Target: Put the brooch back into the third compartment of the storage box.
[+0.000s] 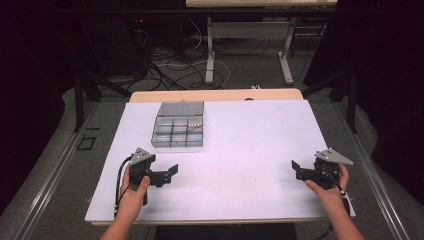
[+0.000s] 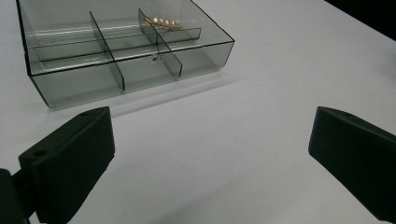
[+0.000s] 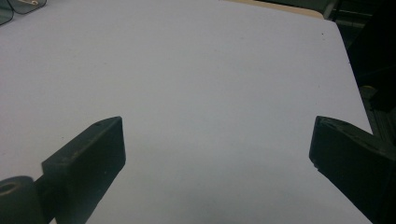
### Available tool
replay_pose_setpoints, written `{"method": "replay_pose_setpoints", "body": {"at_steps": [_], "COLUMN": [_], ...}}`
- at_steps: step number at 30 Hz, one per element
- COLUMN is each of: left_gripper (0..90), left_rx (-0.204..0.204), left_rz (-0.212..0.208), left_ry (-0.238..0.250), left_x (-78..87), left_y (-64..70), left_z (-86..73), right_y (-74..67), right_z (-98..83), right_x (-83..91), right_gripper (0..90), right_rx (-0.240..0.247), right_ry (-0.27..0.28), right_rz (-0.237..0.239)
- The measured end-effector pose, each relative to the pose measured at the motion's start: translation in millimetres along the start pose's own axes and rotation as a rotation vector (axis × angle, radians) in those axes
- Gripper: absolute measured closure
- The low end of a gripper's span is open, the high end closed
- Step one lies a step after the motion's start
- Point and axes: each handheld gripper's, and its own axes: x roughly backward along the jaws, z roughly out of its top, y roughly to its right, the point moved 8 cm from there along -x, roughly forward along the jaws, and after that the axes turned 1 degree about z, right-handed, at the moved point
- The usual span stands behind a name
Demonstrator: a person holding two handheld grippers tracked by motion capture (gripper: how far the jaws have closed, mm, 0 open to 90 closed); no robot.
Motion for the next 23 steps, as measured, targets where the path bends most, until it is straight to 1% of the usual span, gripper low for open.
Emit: {"method": "replay_pose_setpoints", "body": {"at_steps": [2, 5, 9, 10, 11, 12, 15, 17, 18, 20, 23], "left_gripper": [0.8, 0.8, 1.2, 1.3, 1.2, 1.2, 1.2, 1.8, 2.4, 2.6, 2.5], "left_rx": [0.011, 0.007, 0.025, 0.024, 0.008, 0.002, 0.003, 0.015, 0.021, 0.024, 0.023], "left_rz": [-0.007, -0.004, -0.012, -0.012, -0.012, -0.005, 0.019, 0.033, 0.036, 0.043, 0.044], "left_ry": [-0.003, -0.011, -0.011, -0.009, -0.009, -0.014, -0.016, -0.012, -0.011, -0.012, -0.016], "left_x": [-0.2, -2.0, -3.5, -3.5, -3.4, -3.1, -2.8, -2.2, -1.9, -2.0, -2.5], "left_y": [-0.3, -2.3, -4.0, -4.5, -5.3, -6.2, -10.7, -13.8, -14.8, -16.3, -15.5], "left_z": [-1.6, -4.4, -7.2, -7.9, -8.5, -9.6, -10.9, -11.0, -11.1, -11.3, -11.4], "right_y": [0.2, 0.1, 0.2, 0.2, 0.0, -0.3, -0.1, 0.1, 0.4, 0.9, 0.5], "right_z": [0.1, 0.1, 0.0, -0.1, -0.1, -0.2, -0.5, -0.9, -1.2, -1.9, -2.9], "right_x": [0.3, 0.3, 0.2, 0.3, 0.1, 0.0, -0.4, -0.2, -0.2, -0.7, -0.7], "right_gripper": [3.3, 3.3, 3.3, 3.3, 3.3, 3.3, 3.3, 3.3, 3.3, 3.3, 3.3], "right_rx": [0.001, 0.000, 0.000, 0.001, 0.000, -0.003, -0.003, -0.003, -0.002, -0.001, -0.003], "right_ry": [0.000, 0.001, 0.001, -0.001, -0.001, -0.001, -0.003, -0.005, -0.007, -0.009, -0.012], "right_rz": [-0.001, 0.001, 0.000, -0.002, 0.001, 0.004, 0.005, 0.003, 0.002, 0.001, 0.008]}}
